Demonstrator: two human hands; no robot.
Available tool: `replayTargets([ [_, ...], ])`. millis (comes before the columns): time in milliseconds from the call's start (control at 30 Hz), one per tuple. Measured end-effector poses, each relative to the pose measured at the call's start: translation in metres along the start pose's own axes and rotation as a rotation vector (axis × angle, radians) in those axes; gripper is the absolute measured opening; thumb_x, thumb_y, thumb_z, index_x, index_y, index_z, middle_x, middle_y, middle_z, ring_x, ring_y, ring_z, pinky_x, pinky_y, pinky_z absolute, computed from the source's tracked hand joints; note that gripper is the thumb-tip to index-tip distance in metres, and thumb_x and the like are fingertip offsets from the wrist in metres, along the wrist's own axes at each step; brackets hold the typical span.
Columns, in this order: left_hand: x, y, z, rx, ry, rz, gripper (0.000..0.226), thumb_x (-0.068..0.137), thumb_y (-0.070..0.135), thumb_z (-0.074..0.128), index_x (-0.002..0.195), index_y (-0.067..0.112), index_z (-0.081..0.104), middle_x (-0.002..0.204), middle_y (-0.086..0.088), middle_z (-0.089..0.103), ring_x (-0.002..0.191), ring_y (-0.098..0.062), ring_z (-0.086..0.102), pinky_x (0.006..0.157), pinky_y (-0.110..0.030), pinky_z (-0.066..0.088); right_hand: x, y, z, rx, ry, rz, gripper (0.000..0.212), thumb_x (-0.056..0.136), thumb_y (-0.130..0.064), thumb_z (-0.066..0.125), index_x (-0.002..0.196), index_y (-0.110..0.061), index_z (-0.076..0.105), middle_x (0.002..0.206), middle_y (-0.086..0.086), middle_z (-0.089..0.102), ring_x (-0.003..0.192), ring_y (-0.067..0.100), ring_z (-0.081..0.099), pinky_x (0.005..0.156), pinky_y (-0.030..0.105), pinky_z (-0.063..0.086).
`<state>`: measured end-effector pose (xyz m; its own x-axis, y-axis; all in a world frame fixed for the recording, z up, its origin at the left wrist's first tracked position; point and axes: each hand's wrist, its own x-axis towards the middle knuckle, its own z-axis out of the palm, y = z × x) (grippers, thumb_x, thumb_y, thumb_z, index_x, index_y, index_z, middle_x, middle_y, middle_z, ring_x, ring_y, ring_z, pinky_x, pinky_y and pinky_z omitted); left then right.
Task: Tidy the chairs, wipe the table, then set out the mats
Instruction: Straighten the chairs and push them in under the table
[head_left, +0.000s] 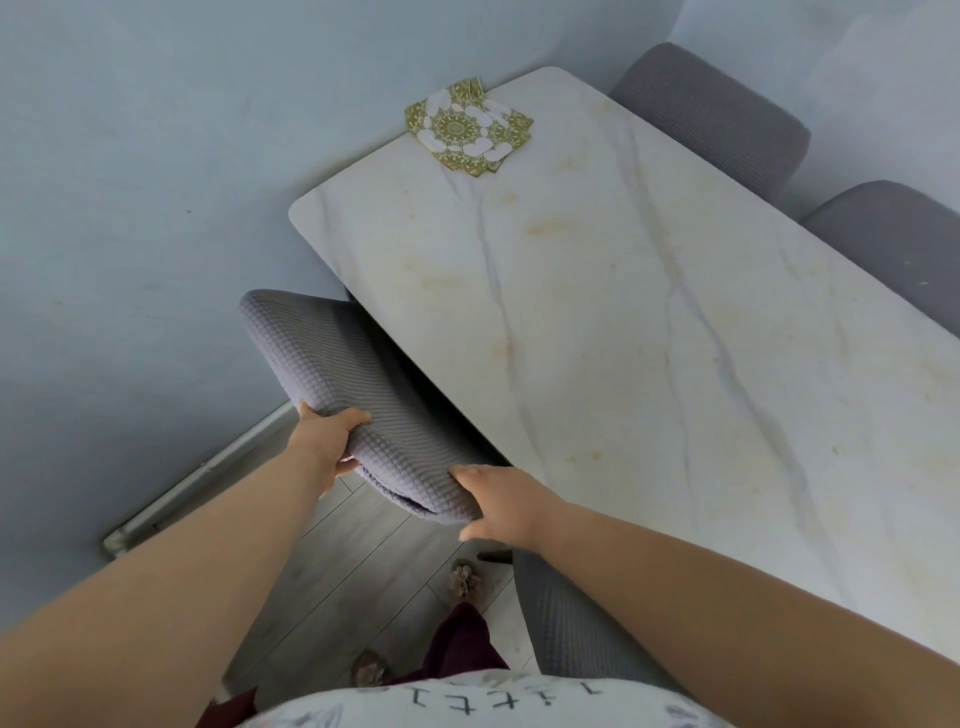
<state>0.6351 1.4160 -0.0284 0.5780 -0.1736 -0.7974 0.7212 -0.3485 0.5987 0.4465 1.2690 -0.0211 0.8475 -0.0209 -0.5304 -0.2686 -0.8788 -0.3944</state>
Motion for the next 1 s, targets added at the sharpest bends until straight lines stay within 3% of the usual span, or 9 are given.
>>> replayTargets([
  [167,-0.014,-0.001,-0.003,0.187,0.031,0.027,0.074,0.079,0.04,0.073,0.139,0.017,0.036,0.131,-0.009,0.053,0.107,-0.028,0.059,0.077,-0.04,0.053,-0.03,0.005,0.002,0.019,-0.028,0.121,0.058,0.084,-0.039,0.067,0.126,-0.005,0.047,0.125,0.011,0.056,0.115,0.03,0.054,0.094,0.044,0.045],
  [233,-0.023,-0.002,-0.005,0.265,0.026,0.047,0.069,0.083,0.041,0.069,0.138,0.012,0.039,0.131,-0.011,0.052,0.109,-0.029,0.056,0.086,-0.041,0.052,-0.044,0.0,0.003,0.045,-0.019,0.182,0.061,0.086,-0.039,0.065,0.132,-0.004,0.044,0.134,0.012,0.052,0.122,0.03,0.05,0.1,0.044,0.043],
  [367,-0.048,-0.001,-0.01,0.451,-0.028,0.058,0.058,0.09,0.038,0.061,0.135,0.006,0.043,0.126,-0.014,0.055,0.104,-0.028,0.059,0.083,-0.037,0.05,-0.073,-0.008,0.011,0.122,0.02,0.322,0.067,0.088,-0.044,0.064,0.137,-0.005,0.042,0.138,0.013,0.05,0.124,0.03,0.048,0.103,0.044,0.041],
  [500,-0.073,-0.001,-0.015,0.623,-0.105,0.094,0.033,0.092,0.023,0.058,0.114,-0.001,0.058,0.091,-0.015,0.053,0.061,-0.02,0.051,0.054,-0.024,0.04,-0.115,-0.008,0.02,0.177,0.087,0.453,0.063,0.087,-0.048,0.063,0.132,-0.007,0.048,0.133,0.013,0.056,0.119,0.027,0.053,0.1,0.041,0.044],
  [633,-0.104,-0.009,0.005,0.776,-0.215,0.127,0.013,0.094,0.01,0.053,0.093,0.001,0.062,0.077,-0.007,0.054,0.059,-0.015,0.046,0.048,-0.02,0.033,-0.167,-0.006,0.037,0.25,0.142,0.588,0.064,0.091,-0.049,0.058,0.14,-0.009,0.045,0.14,0.011,0.05,0.125,0.026,0.05,0.103,0.034,0.042],
  [733,-0.127,-0.021,0.037,0.964,-0.324,0.173,0.023,0.095,0.008,0.051,0.072,0.007,0.054,0.069,-0.006,0.049,0.058,-0.016,0.043,0.052,-0.022,0.032,-0.205,-0.005,0.058,0.317,0.13,0.706,0.069,0.093,-0.053,0.052,0.145,-0.01,0.038,0.144,0.01,0.047,0.128,0.025,0.047,0.105,0.033,0.039],
  [833,-0.146,-0.045,0.064,1.072,-0.48,0.243,0.001,0.092,0.011,0.057,0.092,0.01,0.057,0.085,-0.008,0.058,0.07,-0.019,0.053,0.061,-0.026,0.042,-0.242,-0.006,0.083,0.431,0.137,0.803,0.076,0.09,-0.062,0.048,0.147,-0.013,0.036,0.142,0.009,0.05,0.126,0.025,0.049,0.104,0.033,0.04],
  [900,-0.15,-0.066,0.071,1.09,-0.581,0.243,0.024,0.088,0.015,0.065,0.11,0.016,0.056,0.1,-0.009,0.06,0.08,-0.02,0.057,0.066,-0.027,0.046,-0.263,-0.01,0.098,0.496,0.128,0.823,0.088,0.082,-0.073,0.045,0.146,-0.013,0.038,0.14,0.008,0.052,0.125,0.026,0.051,0.103,0.033,0.04],
  [1000,-0.163,-0.102,0.087,1.264,-0.659,0.233,0.046,0.086,0.037,0.066,0.127,0.027,0.048,0.115,-0.01,0.061,0.088,-0.026,0.064,0.073,-0.032,0.052,-0.291,-0.005,0.131,0.499,0.126,0.822,0.123,0.044,-0.103,0.023,0.127,-0.017,0.053,0.122,0.006,0.061,0.112,0.025,0.057,0.089,0.033,0.045],
])
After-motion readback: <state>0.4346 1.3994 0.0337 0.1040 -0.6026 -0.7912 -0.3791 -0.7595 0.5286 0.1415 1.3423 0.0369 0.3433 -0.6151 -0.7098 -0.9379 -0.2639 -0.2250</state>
